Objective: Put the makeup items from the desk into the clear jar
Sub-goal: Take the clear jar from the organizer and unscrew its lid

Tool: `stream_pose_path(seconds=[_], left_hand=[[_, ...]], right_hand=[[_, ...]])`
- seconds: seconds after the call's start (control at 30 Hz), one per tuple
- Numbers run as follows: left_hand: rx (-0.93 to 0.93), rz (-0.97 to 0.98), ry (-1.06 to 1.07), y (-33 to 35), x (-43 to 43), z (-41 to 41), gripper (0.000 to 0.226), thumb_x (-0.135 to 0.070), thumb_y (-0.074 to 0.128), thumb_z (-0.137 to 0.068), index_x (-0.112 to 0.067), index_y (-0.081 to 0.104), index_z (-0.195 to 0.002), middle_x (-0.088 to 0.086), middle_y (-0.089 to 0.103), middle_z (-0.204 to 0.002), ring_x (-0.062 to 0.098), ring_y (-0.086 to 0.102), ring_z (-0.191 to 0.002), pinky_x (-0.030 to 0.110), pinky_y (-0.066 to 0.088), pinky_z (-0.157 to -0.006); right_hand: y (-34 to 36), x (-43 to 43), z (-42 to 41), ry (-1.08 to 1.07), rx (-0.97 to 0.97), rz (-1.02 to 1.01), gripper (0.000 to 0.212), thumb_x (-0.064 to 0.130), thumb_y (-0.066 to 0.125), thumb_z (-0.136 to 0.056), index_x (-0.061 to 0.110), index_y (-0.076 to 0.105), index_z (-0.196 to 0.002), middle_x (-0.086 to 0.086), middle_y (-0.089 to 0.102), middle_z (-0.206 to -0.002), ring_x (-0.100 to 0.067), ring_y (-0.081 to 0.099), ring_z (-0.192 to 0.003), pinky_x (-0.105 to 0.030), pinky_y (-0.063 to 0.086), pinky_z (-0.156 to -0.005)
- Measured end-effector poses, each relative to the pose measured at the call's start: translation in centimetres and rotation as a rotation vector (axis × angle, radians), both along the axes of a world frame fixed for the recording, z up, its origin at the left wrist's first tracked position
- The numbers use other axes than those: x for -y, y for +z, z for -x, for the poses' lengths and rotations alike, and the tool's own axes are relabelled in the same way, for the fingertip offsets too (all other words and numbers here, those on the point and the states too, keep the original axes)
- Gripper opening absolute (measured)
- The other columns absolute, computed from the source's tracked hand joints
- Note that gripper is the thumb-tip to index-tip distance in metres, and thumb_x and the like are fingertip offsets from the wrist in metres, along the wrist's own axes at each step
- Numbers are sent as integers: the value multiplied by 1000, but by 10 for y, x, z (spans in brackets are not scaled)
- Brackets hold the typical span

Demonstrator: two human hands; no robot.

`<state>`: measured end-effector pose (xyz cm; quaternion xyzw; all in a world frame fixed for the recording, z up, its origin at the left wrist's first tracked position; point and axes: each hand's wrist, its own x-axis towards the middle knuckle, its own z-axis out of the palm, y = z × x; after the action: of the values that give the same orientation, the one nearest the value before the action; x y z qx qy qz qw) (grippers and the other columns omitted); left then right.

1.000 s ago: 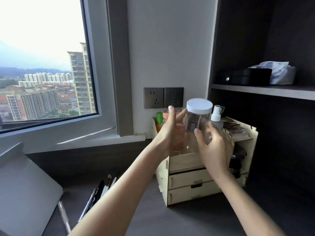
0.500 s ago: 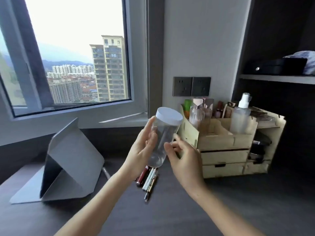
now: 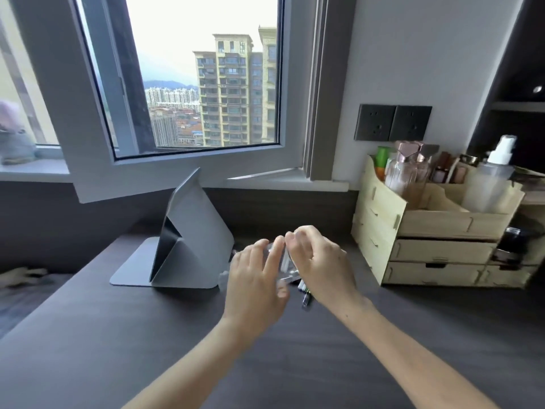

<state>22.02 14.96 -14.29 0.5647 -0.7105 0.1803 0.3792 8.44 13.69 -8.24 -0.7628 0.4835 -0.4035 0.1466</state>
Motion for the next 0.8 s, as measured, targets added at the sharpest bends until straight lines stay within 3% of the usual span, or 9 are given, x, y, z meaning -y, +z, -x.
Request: stream_pose_path(seconds=[0.07, 0.13, 0.27, 0.33, 0.43, 0.57, 0.67, 0.73, 0.8], left_hand=[[-50, -7, 26, -9, -3, 5, 80, -22, 79, -55, -9, 39, -123, 11, 63, -98, 28, 62, -79, 33, 53, -65], [-123, -72, -65, -11, -8, -1, 76, -30, 79, -56, -13, 37, -117, 5, 61, -88, 20, 59, -69, 25, 45, -54], [-246, -438, -341, 11, -20, -25, 82, -38, 72, -61, -36, 23, -126, -11, 58, -86, 10, 56, -76, 29, 47, -66], [-228, -479, -374, 25, -22, -32, 86, -35, 77, -60, -37, 27, -130, -14, 58, -88, 11, 59, -79, 25, 48, -70], [-248, -443, -389, 39, -19, -45, 82, -28, 83, -54, -47, 38, -120, -17, 62, -91, 8, 64, -81, 16, 48, -70], [-109, -483, -342, 47, -18, -57, 82, -30, 82, -53, -58, 34, -114, -26, 56, -97, -8, 54, -92, 8, 42, -76], [-315, -467, -415, 48, -17, -63, 82, -27, 85, -54, -51, 37, -117, -15, 58, -102, 4, 60, -92, 18, 49, -81], [-562, -376, -481, 42, -12, -69, 85, -23, 88, -56, -37, 39, -125, -1, 61, -103, 16, 65, -91, 22, 51, -83], [-681, -281, -460, 35, -7, -69, 86, -31, 86, -56, -38, 37, -126, 2, 61, -109, 15, 65, -96, 22, 49, -88]], right_hand=[[-9, -2, -13, -74, -175, 225, 52, 60, 23, -83, 20, 55, -89, 0, 62, -76, -23, 59, -67, -29, 42, -58], [-15, 0, -16, -34, -277, 357, 54, 57, 25, -83, 14, 56, -85, -5, 58, -66, -28, 56, -55, -31, 41, -51], [-13, 8, 1, 313, -292, 447, 54, 56, 29, -92, 11, 56, -103, -7, 56, -71, -24, 49, -51, -28, 38, -49], [-4, 12, 12, 474, -350, 419, 49, 54, 29, -94, 16, 48, -118, -6, 59, -91, -20, 54, -66, -32, 47, -58], [8, 12, 23, 609, -403, 297, 42, 39, 48, -93, 26, 37, -131, 3, 45, -125, -16, 51, -103, -32, 50, -82], [20, 5, 38, 654, -474, 286, 53, 21, 66, -84, 33, 43, -131, 7, 37, -138, -10, 41, -124, -21, 41, -100], [24, 12, 58, 550, -183, 282, 55, 12, 73, -78, 30, 51, -125, 1, 45, -134, -7, 44, -126, -16, 38, -103], [16, 16, 73, 430, 129, 84, 42, 15, 73, -78, 31, 55, -112, 1, 54, -123, -8, 53, -118, -17, 42, -101], [-13, 25, 83, 268, 232, -109, 35, 16, 75, -77, 28, 53, -101, 3, 59, -111, -11, 59, -109, -28, 47, -101]])
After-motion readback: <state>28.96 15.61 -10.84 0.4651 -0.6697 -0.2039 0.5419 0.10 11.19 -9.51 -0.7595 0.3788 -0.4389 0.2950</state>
